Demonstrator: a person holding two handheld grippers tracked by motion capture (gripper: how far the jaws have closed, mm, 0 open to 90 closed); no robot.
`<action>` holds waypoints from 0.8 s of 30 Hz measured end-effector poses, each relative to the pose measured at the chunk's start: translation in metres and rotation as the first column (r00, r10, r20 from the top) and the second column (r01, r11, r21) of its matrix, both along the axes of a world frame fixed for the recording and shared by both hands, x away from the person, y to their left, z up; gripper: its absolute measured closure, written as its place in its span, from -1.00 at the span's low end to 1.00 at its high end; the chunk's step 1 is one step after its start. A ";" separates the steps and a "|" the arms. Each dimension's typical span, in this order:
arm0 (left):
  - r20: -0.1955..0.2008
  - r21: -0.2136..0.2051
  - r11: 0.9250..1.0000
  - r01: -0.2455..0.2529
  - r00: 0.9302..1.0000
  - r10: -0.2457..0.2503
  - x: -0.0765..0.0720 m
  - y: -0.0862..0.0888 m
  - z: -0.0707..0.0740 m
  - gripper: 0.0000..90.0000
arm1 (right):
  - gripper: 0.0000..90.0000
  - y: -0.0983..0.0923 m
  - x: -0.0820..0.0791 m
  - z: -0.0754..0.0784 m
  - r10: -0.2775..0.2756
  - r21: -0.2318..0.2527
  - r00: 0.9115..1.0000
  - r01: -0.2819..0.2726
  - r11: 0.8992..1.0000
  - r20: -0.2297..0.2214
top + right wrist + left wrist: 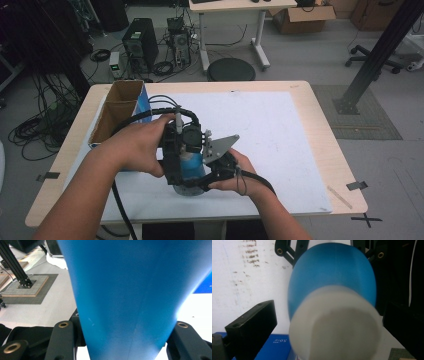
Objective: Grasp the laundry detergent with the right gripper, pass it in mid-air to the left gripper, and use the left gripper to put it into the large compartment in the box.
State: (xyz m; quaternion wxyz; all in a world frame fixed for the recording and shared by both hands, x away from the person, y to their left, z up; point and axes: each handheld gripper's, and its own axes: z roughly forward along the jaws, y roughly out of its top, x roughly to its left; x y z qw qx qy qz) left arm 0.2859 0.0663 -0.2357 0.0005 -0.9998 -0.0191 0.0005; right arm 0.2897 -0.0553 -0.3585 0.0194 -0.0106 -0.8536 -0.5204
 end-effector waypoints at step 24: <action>-0.012 -0.010 1.000 0.002 1.000 -0.003 0.001 0.003 -0.005 -0.88 | 0.03 0.008 -0.001 -0.003 -0.007 0.013 1.000 0.007 1.000 -0.016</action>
